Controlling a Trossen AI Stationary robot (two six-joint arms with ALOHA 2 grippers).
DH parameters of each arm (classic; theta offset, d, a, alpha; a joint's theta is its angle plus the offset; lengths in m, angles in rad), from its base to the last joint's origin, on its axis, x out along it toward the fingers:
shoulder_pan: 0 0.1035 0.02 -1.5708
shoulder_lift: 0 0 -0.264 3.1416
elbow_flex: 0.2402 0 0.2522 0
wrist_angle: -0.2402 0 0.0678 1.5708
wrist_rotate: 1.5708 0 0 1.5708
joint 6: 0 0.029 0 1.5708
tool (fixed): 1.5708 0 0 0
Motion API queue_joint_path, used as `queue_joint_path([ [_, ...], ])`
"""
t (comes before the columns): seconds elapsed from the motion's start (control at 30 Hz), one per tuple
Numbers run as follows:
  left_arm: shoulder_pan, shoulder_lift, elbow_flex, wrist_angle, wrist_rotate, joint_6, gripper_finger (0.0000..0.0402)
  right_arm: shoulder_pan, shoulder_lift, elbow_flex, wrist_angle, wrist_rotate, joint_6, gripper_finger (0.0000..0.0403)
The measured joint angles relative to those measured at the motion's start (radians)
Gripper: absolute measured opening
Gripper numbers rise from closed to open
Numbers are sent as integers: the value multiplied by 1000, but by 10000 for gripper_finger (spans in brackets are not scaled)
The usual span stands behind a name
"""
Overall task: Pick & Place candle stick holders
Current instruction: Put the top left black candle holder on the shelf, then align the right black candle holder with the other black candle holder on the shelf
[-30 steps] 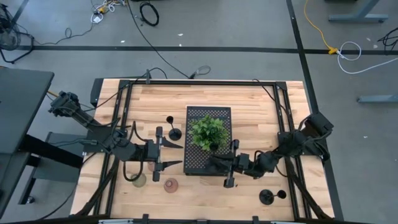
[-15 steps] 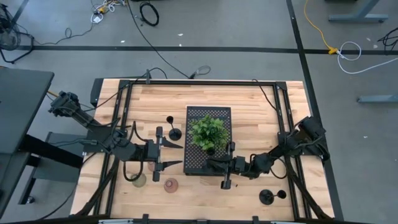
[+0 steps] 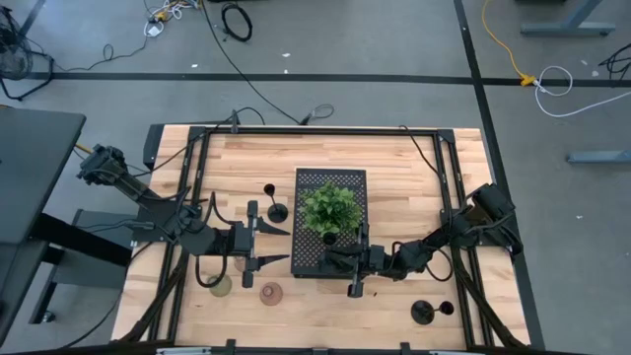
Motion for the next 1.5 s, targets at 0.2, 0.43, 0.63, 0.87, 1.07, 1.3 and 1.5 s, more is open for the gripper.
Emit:
queue_joint_path([
  [0.2, 0, 0, 0, 0, 0, 0, 225, -9, 0, 0, -15, -1, 8, 10],
  [0.43, 0, 0, 0, -2, 0, 0, 225, -3, 0, 0, -24, -2, -1, 31],
  [0.63, 0, 0, 0, -3, 0, 0, 225, 3, 0, 0, -29, 17, -4, 50],
  [0.87, 0, 0, 0, -8, 0, -1, 225, 41, 0, -1, 4, 113, -60, 72],
  [1.07, 0, 0, 0, -8, 0, -1, 225, 51, -1, -1, 22, 110, -81, 94],
  [1.3, 0, 0, 0, -8, 0, -1, 225, 60, -1, -1, 23, 159, -91, 126],
  [1.5, 0, 0, 0, -7, 0, -1, 225, 122, -45, -1, 23, 251, -173, 152],
])
